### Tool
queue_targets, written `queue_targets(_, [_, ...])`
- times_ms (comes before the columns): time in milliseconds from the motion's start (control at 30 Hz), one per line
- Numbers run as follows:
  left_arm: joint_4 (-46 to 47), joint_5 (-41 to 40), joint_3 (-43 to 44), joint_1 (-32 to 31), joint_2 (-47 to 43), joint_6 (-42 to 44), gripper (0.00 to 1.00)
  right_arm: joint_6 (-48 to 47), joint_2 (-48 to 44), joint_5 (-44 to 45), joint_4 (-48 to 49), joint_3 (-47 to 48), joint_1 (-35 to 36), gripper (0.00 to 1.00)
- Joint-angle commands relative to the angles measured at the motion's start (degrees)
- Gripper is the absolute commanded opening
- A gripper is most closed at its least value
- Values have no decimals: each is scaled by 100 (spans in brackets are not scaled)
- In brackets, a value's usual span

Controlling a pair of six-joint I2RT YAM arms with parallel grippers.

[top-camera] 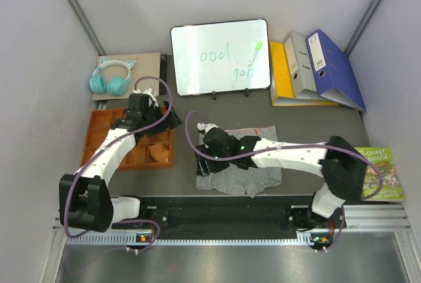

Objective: Roll the underwear
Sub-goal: Move the underwear to the center of the board.

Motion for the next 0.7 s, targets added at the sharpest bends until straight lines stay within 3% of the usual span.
queue_targets(0, [525,-206,-25,-776,373,-299,95,-115,-1252,996,-981,39,-263,63])
queue_targets(67, [744,-304,-43,-1197,637,-482,95,-62,-1586,1102,-1063,-145,-693,64])
queue_targets(267, [1158,-154,-8,-1691,1174,-844,95,158,-2192,576,-545,-1463,-2106,64])
queue_targets(500, [1088,346,272,-1736,1675,-792,95,193,-2430,495,-535,-2167,-2917,64])
queue_targets(667, [518,601,738,-1736,2114,-597,97,245,-2457,557,-597,-2361,-3190,64])
